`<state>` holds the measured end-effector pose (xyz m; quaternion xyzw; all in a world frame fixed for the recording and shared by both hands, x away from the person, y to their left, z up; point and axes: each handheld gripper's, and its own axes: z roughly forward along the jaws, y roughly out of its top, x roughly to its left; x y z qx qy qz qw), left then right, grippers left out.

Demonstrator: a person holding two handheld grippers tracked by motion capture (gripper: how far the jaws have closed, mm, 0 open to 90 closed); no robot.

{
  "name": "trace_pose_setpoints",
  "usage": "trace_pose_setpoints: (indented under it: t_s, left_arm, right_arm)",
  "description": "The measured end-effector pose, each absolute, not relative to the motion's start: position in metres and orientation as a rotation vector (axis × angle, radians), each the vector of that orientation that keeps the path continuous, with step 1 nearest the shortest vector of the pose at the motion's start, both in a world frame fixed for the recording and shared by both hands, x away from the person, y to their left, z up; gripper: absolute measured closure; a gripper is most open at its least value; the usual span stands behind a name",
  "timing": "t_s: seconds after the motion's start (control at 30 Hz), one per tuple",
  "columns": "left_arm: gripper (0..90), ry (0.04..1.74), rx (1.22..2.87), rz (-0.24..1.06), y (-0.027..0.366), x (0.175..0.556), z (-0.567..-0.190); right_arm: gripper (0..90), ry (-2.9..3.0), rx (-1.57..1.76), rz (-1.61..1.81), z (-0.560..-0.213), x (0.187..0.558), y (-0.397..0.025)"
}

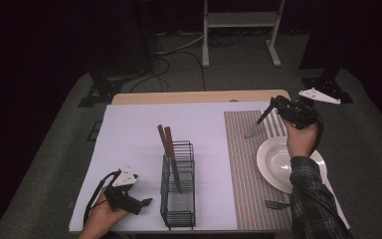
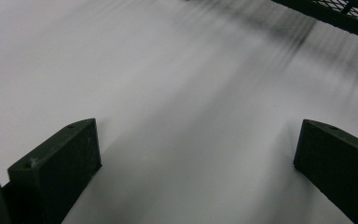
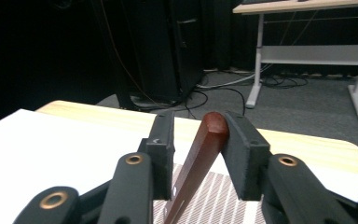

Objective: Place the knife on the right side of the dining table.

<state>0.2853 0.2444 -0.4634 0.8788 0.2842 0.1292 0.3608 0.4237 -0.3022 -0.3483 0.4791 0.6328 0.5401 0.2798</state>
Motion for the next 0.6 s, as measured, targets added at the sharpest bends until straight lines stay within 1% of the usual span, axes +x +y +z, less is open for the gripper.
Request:
trace_pose_setpoints:
  t_s: [0.4, 0.6]
  left_arm:
    - [0.0, 0.732, 2.265, 0.333, 0.244, 0.285, -0.463]
    - [0.0, 0.732, 2.265, 0.332, 0.244, 0.285, -0.463]
  right_arm:
    - [54.4, 1.703, 1.332, 1.391, -0.358, 0.424, -0.318]
    - [53.2, 1.703, 1.348, 1.374, -0.363, 0.424, -0.324]
